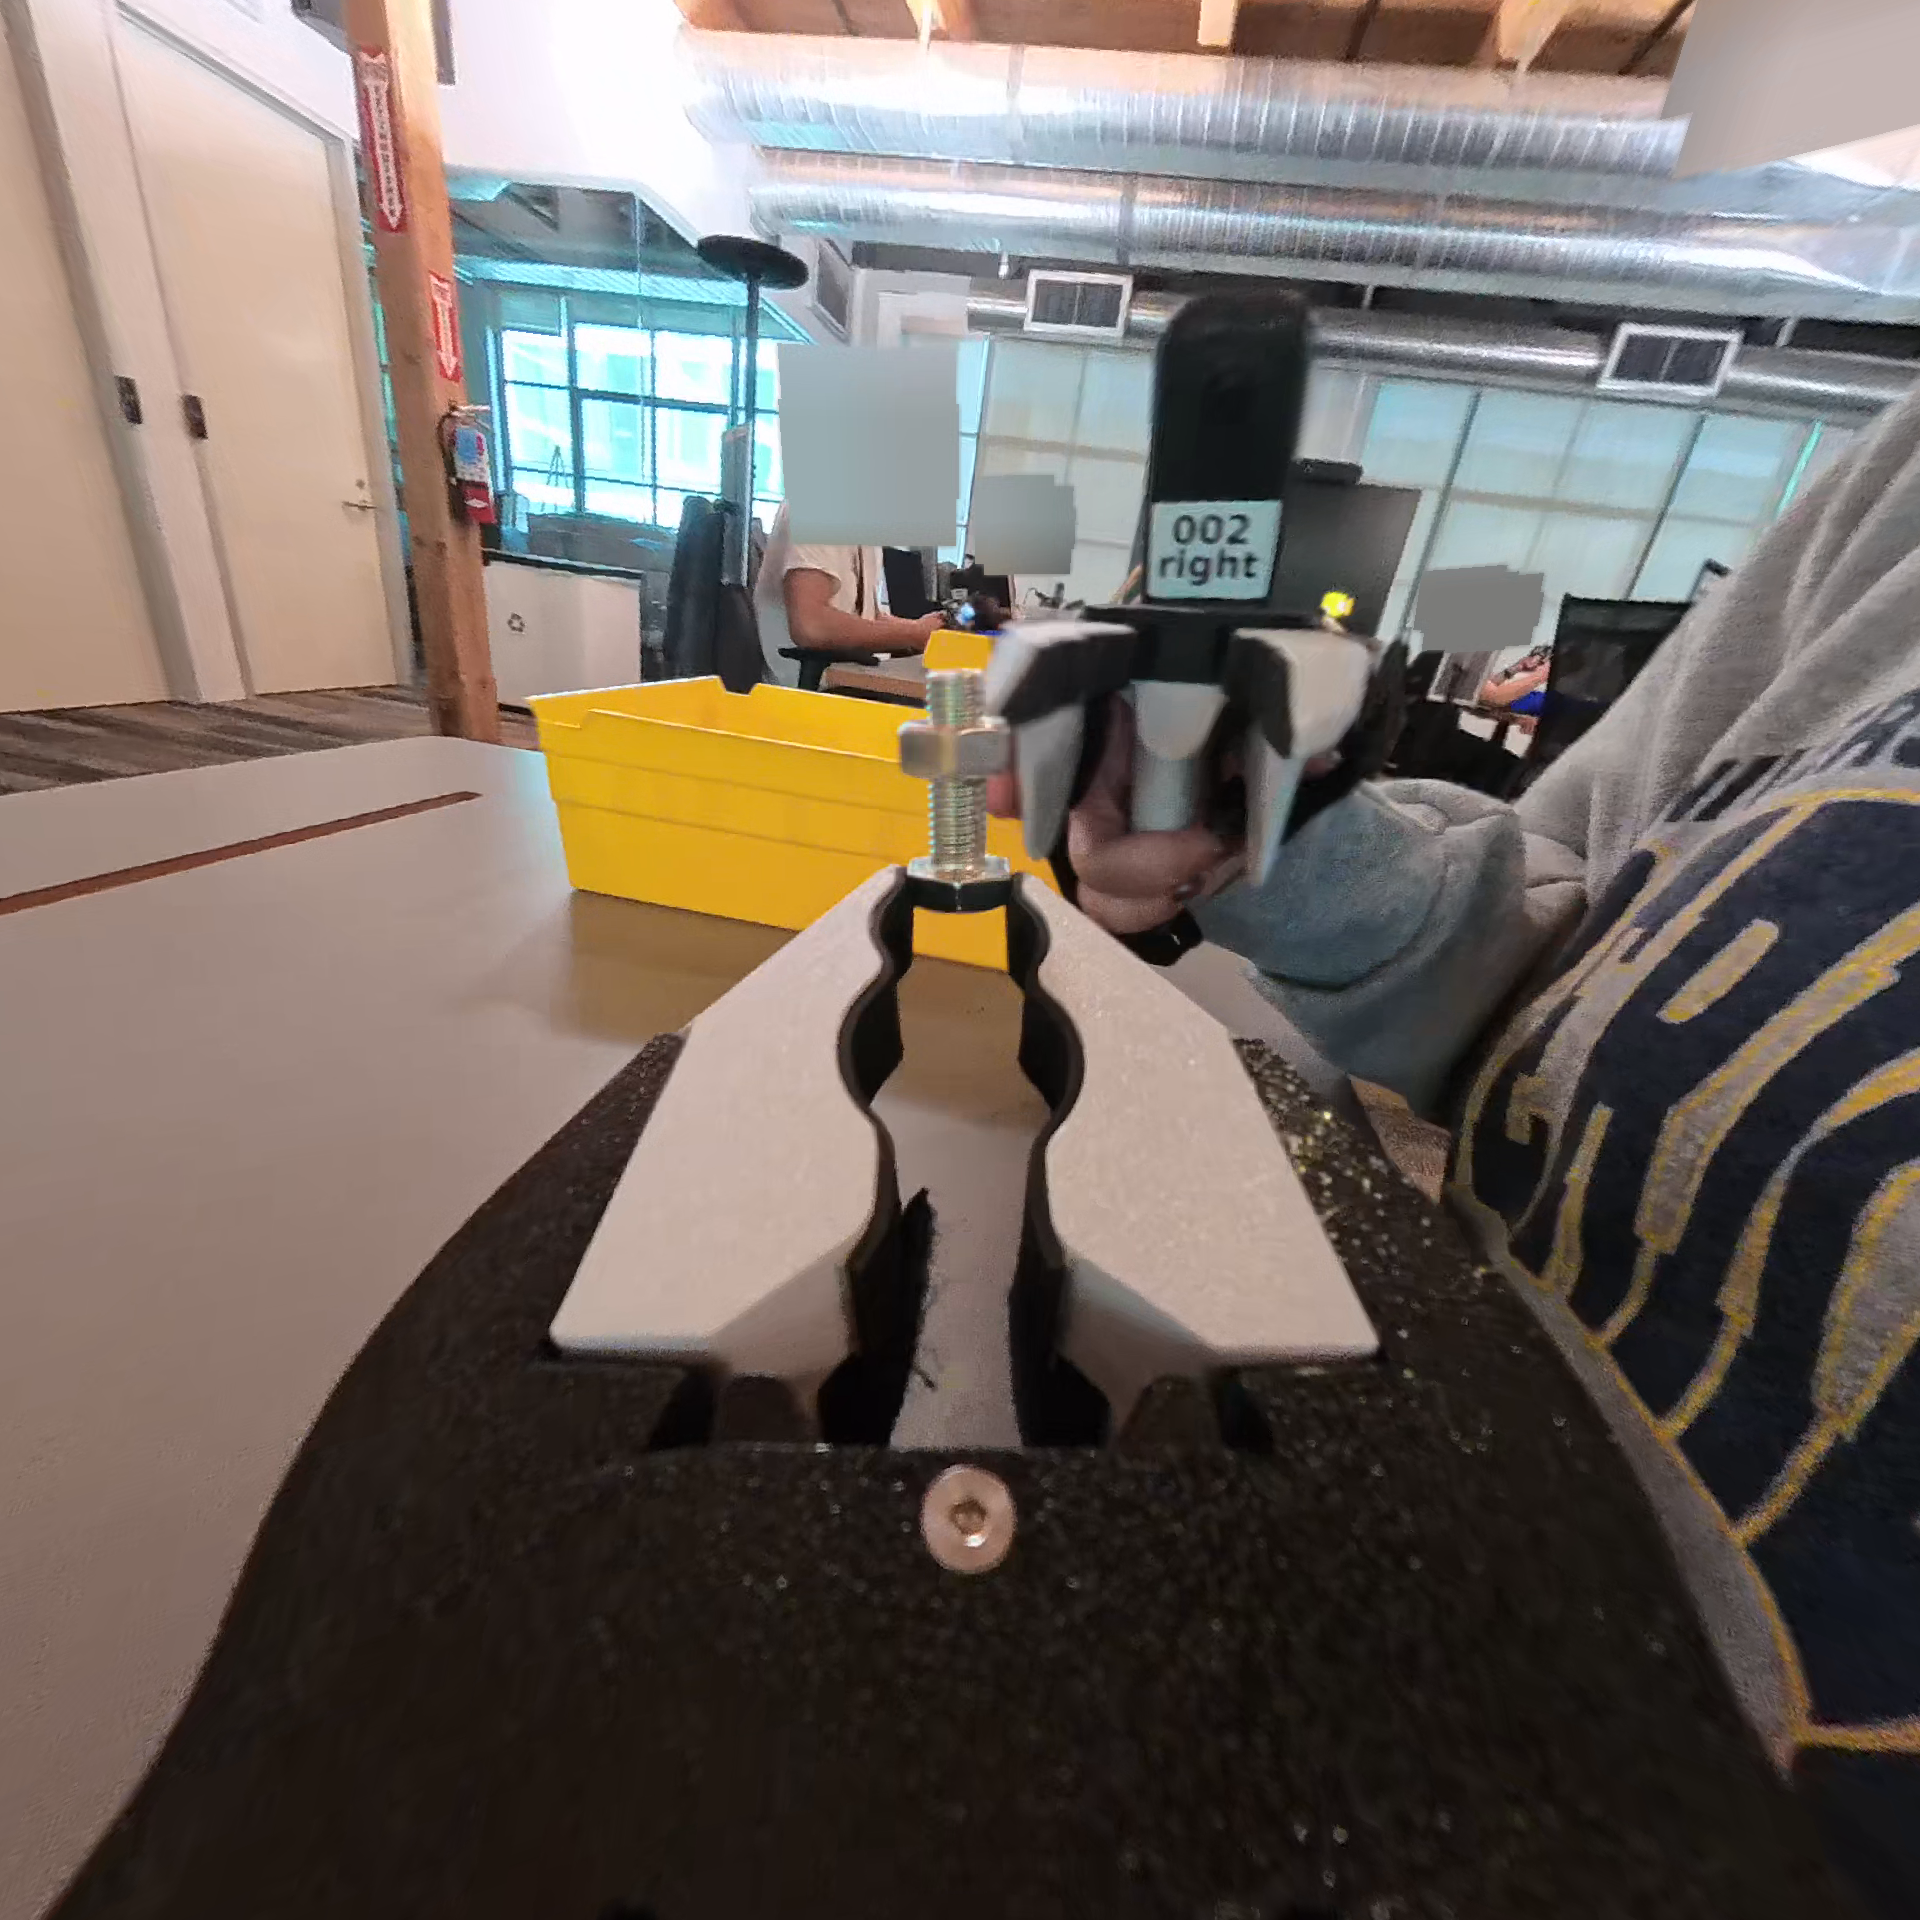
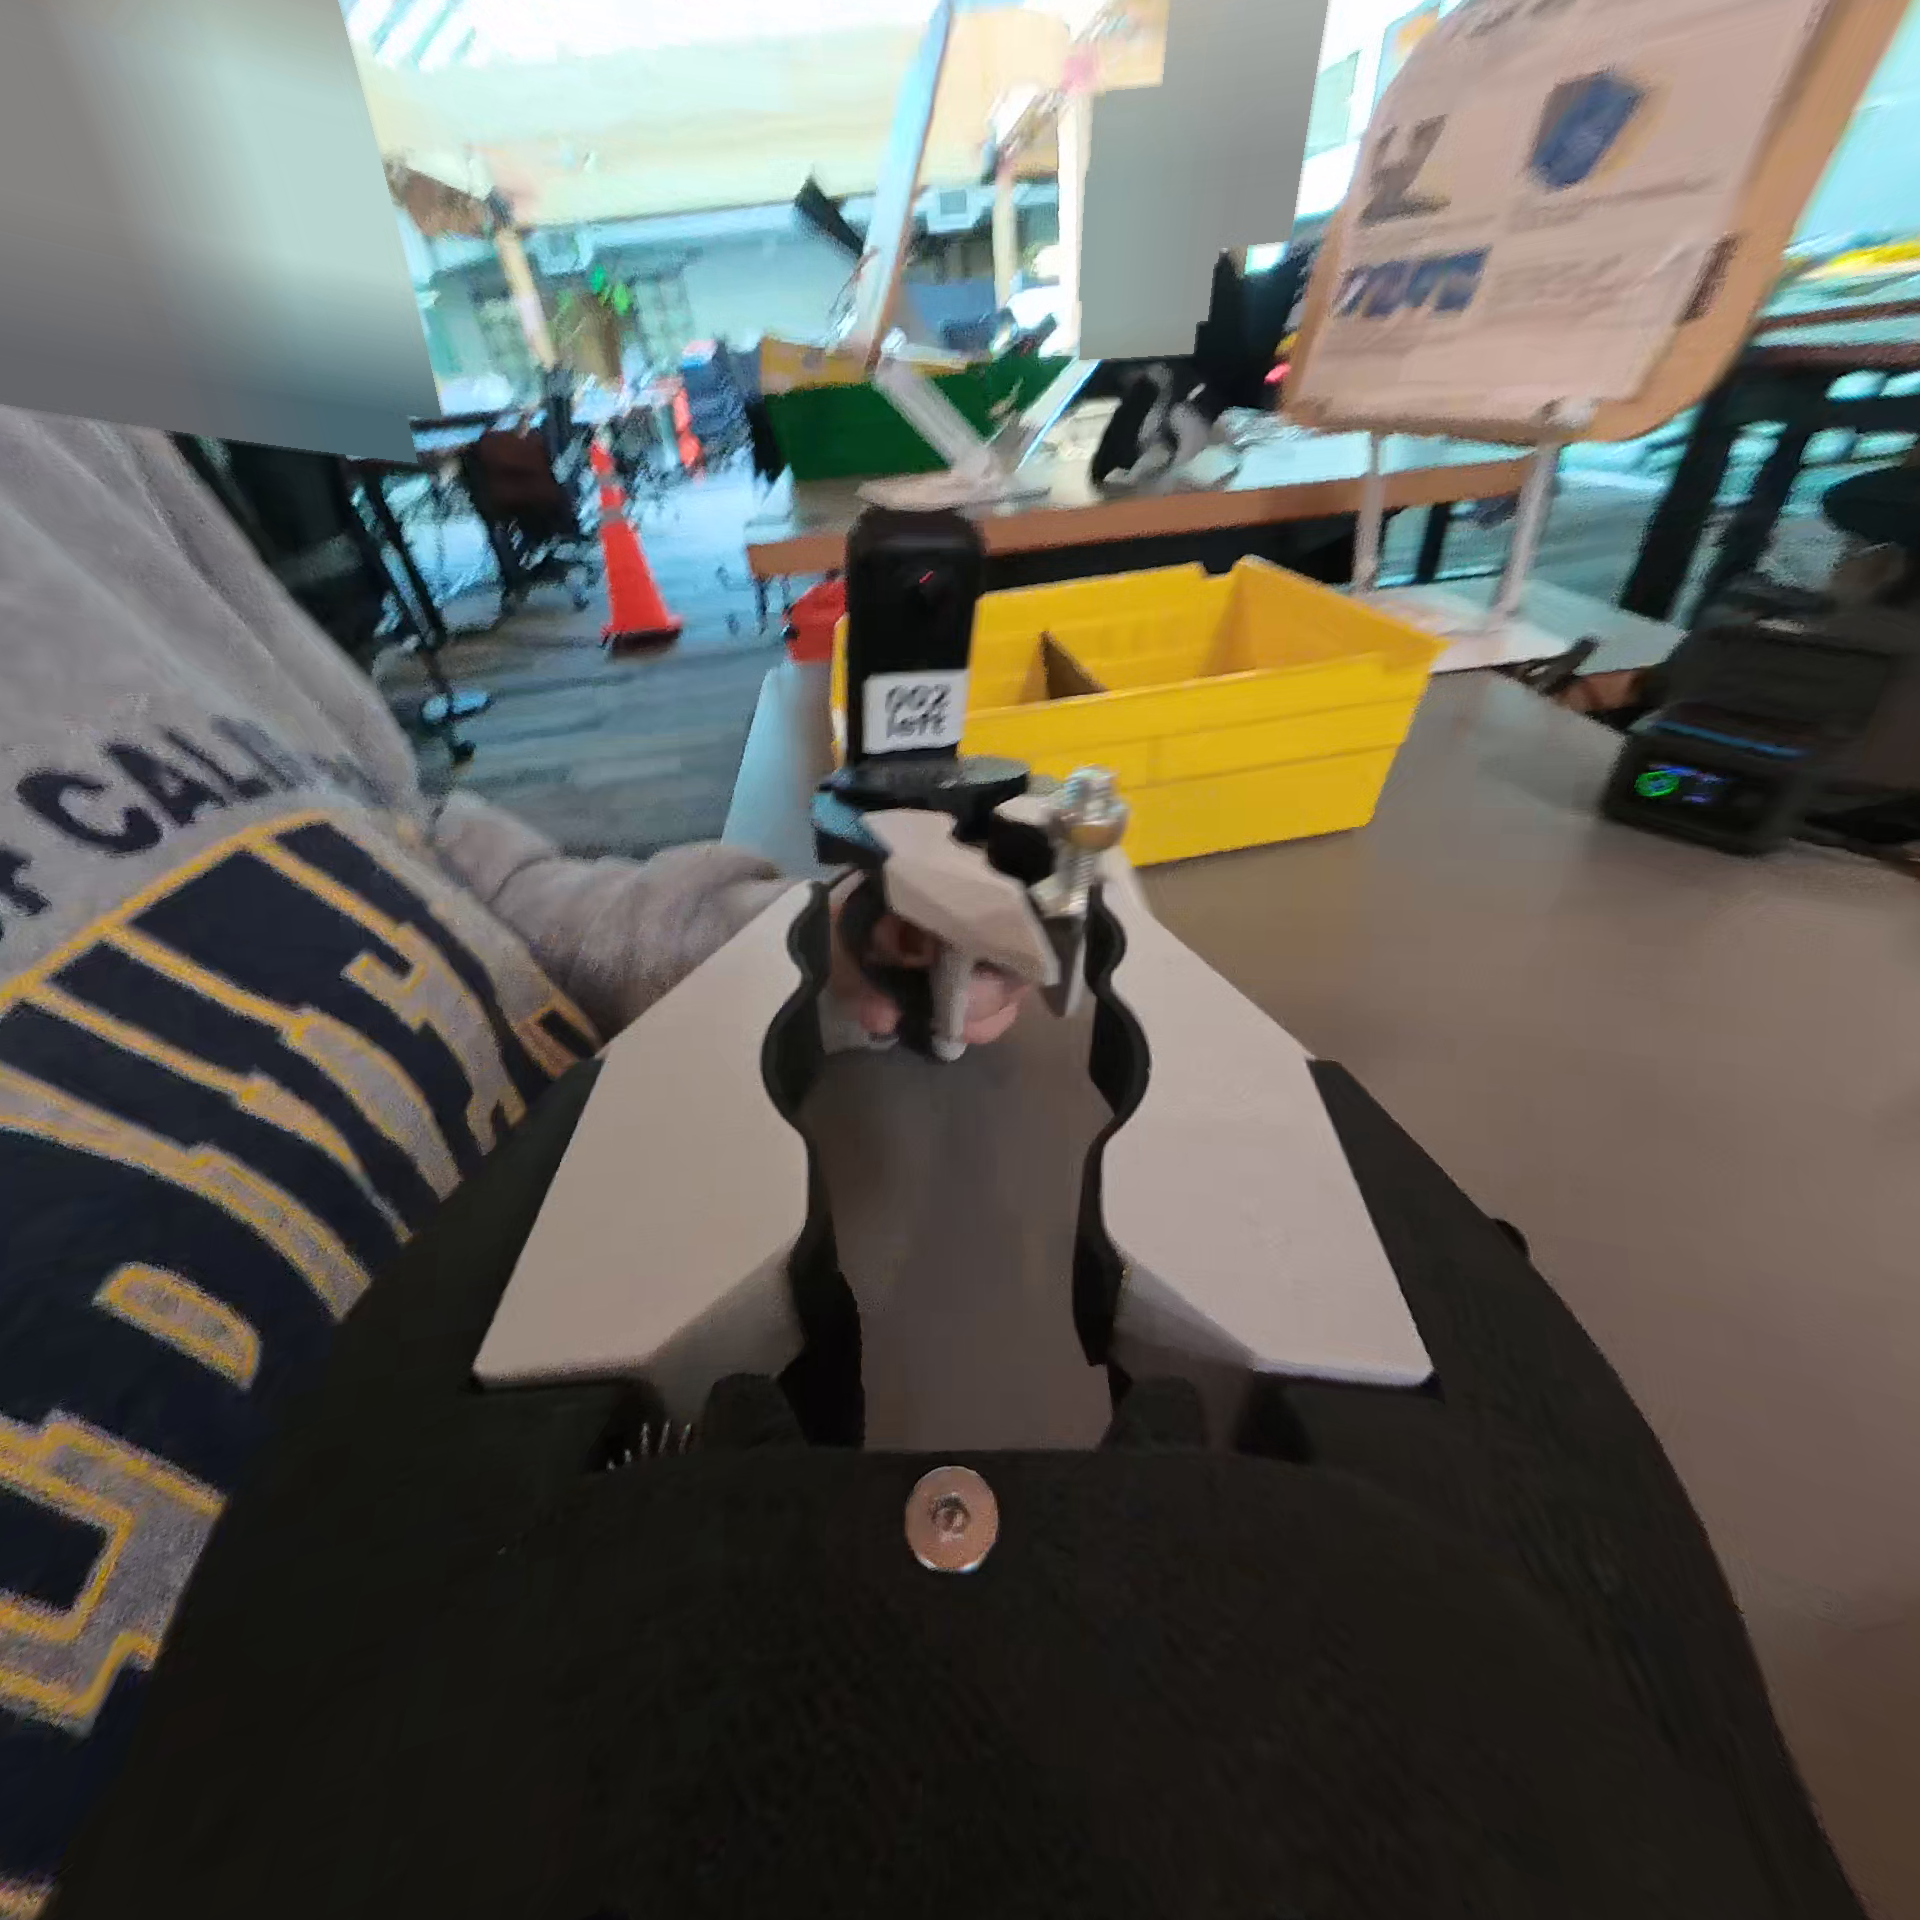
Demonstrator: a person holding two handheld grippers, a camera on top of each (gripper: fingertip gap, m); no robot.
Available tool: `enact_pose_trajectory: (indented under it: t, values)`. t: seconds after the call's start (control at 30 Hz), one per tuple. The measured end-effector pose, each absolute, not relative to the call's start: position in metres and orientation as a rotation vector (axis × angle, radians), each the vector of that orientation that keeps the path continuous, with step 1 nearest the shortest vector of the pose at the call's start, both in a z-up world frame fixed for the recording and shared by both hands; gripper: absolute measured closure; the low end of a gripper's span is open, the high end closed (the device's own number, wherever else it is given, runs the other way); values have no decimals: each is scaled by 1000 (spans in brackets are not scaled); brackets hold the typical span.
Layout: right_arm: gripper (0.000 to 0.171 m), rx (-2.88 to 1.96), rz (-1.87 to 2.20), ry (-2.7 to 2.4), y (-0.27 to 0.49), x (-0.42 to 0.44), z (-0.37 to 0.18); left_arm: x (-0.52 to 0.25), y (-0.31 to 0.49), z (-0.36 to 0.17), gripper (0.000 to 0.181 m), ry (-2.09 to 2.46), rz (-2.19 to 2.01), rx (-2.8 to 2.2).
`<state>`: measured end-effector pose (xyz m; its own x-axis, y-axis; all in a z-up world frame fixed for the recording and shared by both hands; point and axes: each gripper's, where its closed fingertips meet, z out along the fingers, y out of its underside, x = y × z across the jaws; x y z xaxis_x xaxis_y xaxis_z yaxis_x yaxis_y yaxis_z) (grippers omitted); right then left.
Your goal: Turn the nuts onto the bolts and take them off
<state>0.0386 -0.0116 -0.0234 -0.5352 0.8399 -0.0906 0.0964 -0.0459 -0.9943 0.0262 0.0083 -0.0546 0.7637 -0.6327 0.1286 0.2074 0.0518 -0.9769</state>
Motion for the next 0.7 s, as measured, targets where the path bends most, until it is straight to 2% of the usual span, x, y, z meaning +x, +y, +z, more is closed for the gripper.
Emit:
enact_pose_trajectory:
  t: [0.13,0.23,0.3,0.33,0.37,0.4,0.57,0.7]
  values:
    - [107,-969,1618,-1656,-17,10,-23,48,9,-63,166,480,-669,-1419]
    - [104,-981,1688,-1754,-36,3,-31,42,10,-58,166,443,-679,-1400]
    - [91,-992,1678,-1754,-36,18,-30,26,9,-53,166,372,-667,-1377]
    - [98,-965,1669,-1756,-34,31,-27,14,10,-51,166,312,-648,-1370]
    - [119,-936,1669,-1738,-31,43,-22,5,10,-50,166,274,-648,-1366]
    - [119,-950,1648,-1673,-23,46,-16,2,8,-47,166,265,-656,-1351]
    - [93,-1003,1603,-1611,-15,11,-17,42,4,-53,166,446,-718,-1369]
    - [90,-1006,1670,-1764,-42,7,-34,42,7,-55,166,435,-715,-1385]
